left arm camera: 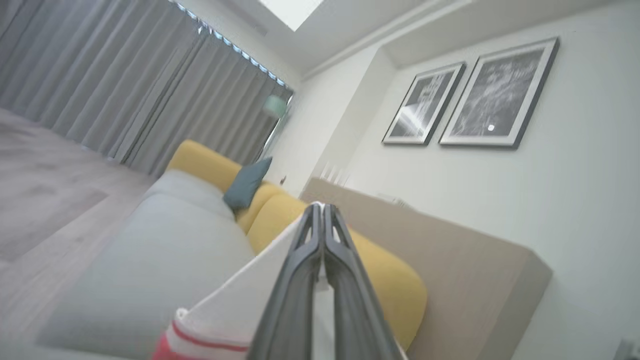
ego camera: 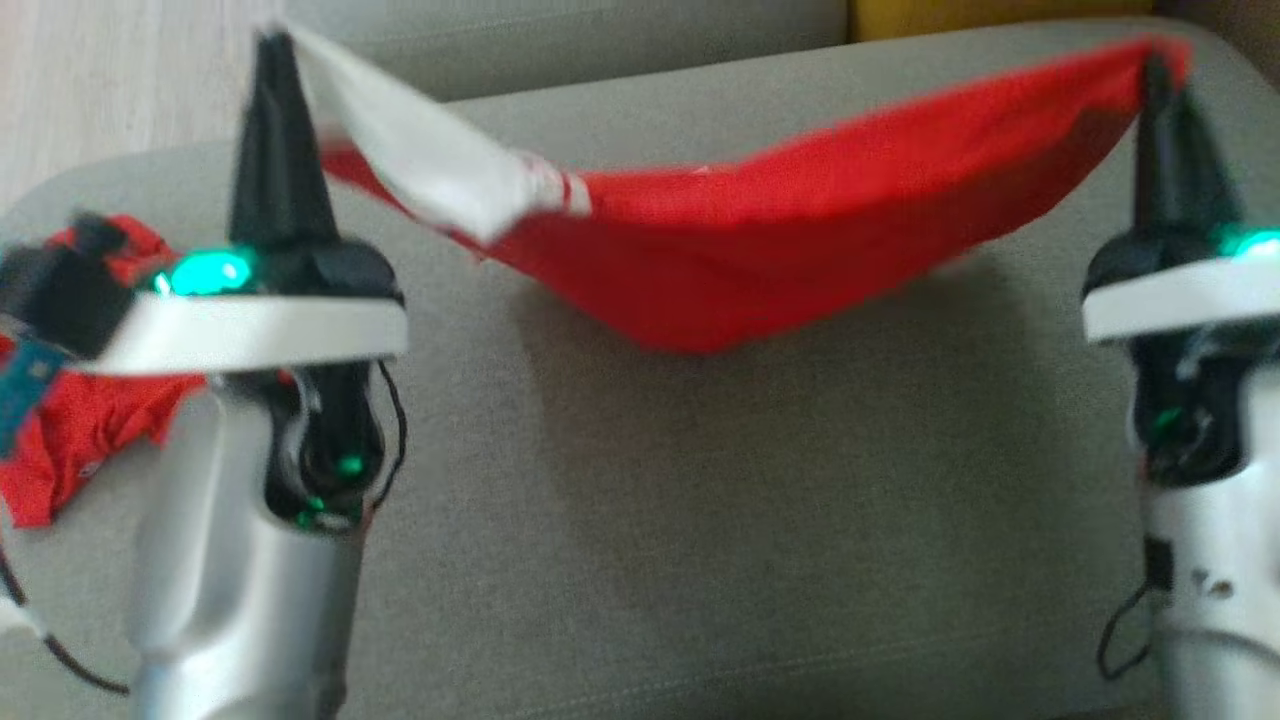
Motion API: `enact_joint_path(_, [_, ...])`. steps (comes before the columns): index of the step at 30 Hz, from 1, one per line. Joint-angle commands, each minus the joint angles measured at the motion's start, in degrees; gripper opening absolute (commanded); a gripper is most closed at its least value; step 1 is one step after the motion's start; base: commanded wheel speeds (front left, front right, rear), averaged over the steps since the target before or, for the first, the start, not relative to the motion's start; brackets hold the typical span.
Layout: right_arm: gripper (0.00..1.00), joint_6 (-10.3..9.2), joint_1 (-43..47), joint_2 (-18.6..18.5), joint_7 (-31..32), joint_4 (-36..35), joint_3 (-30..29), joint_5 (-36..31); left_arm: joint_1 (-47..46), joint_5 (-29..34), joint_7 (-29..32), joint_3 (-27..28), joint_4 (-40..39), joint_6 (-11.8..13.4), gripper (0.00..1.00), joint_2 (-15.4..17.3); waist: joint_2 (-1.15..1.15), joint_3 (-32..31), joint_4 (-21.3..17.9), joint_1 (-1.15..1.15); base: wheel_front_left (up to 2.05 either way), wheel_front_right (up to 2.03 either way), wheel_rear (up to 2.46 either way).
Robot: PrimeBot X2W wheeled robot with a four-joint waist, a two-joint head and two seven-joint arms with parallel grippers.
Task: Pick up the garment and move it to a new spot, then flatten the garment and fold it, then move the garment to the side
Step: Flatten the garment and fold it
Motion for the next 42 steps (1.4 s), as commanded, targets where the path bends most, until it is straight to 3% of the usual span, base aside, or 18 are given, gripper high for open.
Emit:
enact_joint_path(1, [0.0, 0.37, -3.37, -0.56, 0.48, -3.56, 1.14, 0.22, -3.78, -0.59, -0.31, 1.99, -3.2, 0.48, 0.0, 0.61, 0.0, -1.02, -0.09, 0.0, 0.0, 0.0, 0.0])
enact_joint_path(6, [0.0, 0.37, -5.57, -1.31, 3.73, -9.18, 1.0, -0.34, -7.28, -0.35, -0.31, 1.48, -7.45, 1.84, 0.0, 0.61, 0.0, -3.22, -0.1, 0.0, 0.0, 0.0, 0.0])
enact_joint_path(12, [0.0, 0.37, -2.62, 1.09, 9.48, -17.43, -2.58, -1.41, -5.71, 0.32, 1.11, 0.43, -13.27, 4.47, 0.0, 0.65, 0.0, -4.27, 0.22, 0.0, 0.0, 0.0, 0.0])
enact_joint_path(19, [0.0, 0.37, -3.83, 3.38, 16.28, -21.8, -7.12, -3.57, -9.74, 1.36, 7.55, 0.39, -13.62, 6.38, 0.0, 3.52, 0.0, -0.25, 0.37, 0.0, 0.0, 0.0, 0.0])
enact_joint_path(23, [0.0, 0.37, -8.95, 3.69, 17.87, -18.19, -7.32, -3.92, -15.6, 1.41, 10.87, 0.29, -8.75, 5.76, 0.0, 5.26, 0.0, 4.03, -0.04, 0.0, 0.0, 0.0, 0.0])
enact_joint_path(25, [0.0, 0.37, -16.66, 2.89, 17.38, -11.84, -5.43, -5.96, -24.01, 2.64, 12.79, -0.49, -2.04, 4.02, 0.0, 7.06, 0.0, 9.36, -0.44, 0.0, 0.0, 0.0, 0.0])
enact_joint_path(26, [0.0, 0.37, -16.66, 2.89, 17.38, -11.84, -5.43, -5.96, -24.01, 2.64, 12.79, -0.49, -2.04, 4.02, 0.0, 7.06, 0.0, 9.36, -0.44, 0.0, 0.0, 0.0, 0.0])
enact_joint_path(29, [0.0, 0.37, -30.49, 0.28, 13.14, 0.8, -3.13, -7.73, -37.23, 4.41, 12.38, -0.81, 9.69, 1.7, 0.0, 8.31, 0.0, 15.5, -0.56, 0.0, 0.0, 0.0, 0.0])
enact_joint_path(30, [0.0, 0.37, -30.49, 0.28, 13.14, 0.8, -3.13, -7.73, -37.23, 4.41, 12.38, -0.81, 9.69, 1.7, 0.0, 8.31, 0.0, 15.5, -0.56, 0.0, 0.0, 0.0, 0.0])
enact_joint_path(36, [0.0, 0.37, -50.36, -4.98, -2.48, 18.4, 0.77, -13.02, -54.51, 6.22, 4.64, 0.02, 25.49, -0.85, 0.0, 7.52, 0.0, 20.6, 0.68, 0.0, 0.0, 0.0, 0.0])
enact_joint_path(39, [0.0, 0.37, -54.51, -4.99, -8.92, 26.31, 0.42, -14.05, -57.23, 5.89, 1.92, 0.52, 31.76, -2.08, 0.0, 6.5, 0.0, 21.0, 1.32, 0.0, 0.0, 0.0, 0.0])
enact_joint_path(42, [0.0, 0.37, -54.49, -4.56, -11.55, 33.18, 1.18, -13.44, -56.36, 5.97, 0.7, -0.15, 36.18, -4.07, 0.0, 5.53, 0.0, 21.31, 1.86, 0.0, 0.0, 0.0, 0.0])
